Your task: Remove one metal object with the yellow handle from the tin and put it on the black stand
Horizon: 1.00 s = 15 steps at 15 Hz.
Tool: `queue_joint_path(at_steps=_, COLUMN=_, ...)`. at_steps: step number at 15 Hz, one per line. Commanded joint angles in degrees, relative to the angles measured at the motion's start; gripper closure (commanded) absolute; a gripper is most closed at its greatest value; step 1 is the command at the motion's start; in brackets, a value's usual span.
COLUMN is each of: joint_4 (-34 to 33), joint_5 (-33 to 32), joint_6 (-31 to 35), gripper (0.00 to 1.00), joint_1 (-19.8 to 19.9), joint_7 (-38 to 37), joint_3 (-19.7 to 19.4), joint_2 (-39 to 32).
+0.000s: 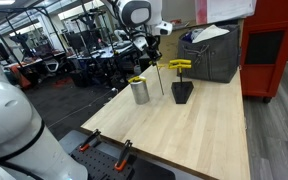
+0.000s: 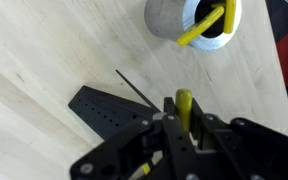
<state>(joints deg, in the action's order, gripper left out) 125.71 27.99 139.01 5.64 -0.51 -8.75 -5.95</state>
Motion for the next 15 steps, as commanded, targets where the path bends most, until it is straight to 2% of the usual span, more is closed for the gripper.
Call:
queue_joint_path(at_steps=1, joint_4=-6.92, joint_5=-4.12, joint_6=-2.63, gripper=0.96, joint_1=0.91, joint_7=-5.56, joint_3=0.64, joint_2=-4.79)
queue_joint_path(at_steps=7, joint_4=-13.70, joint_5=-6.27, joint_6=-5.13, gripper=0.96, joint_1=1.66, joint_7=-9.19, joint_3=0.43, joint_2=-8.12)
queue_joint_path(at_steps=12, joint_4=-16.49, joint_5=-8.21, joint_6=-8.10, gripper=0.96, joint_1=2.16, joint_7=-10.84, joint_3=0.34, joint_2=-8.33)
queue_joint_path(at_steps=13, joint_4=-14.25, joint_5=-7.10, joint_6=-5.54, gripper=0.84, joint_1=2.29, joint_7=-8.97, joint_3=0.88, joint_2=-7.80)
queue_joint_path(at_steps=15, joint_4=-14.78, joint_5=-7.34, joint_6=-6.02, gripper=0.84, joint_1=2.34, joint_7=-9.12, joint_3=0.86, joint_2=-7.83)
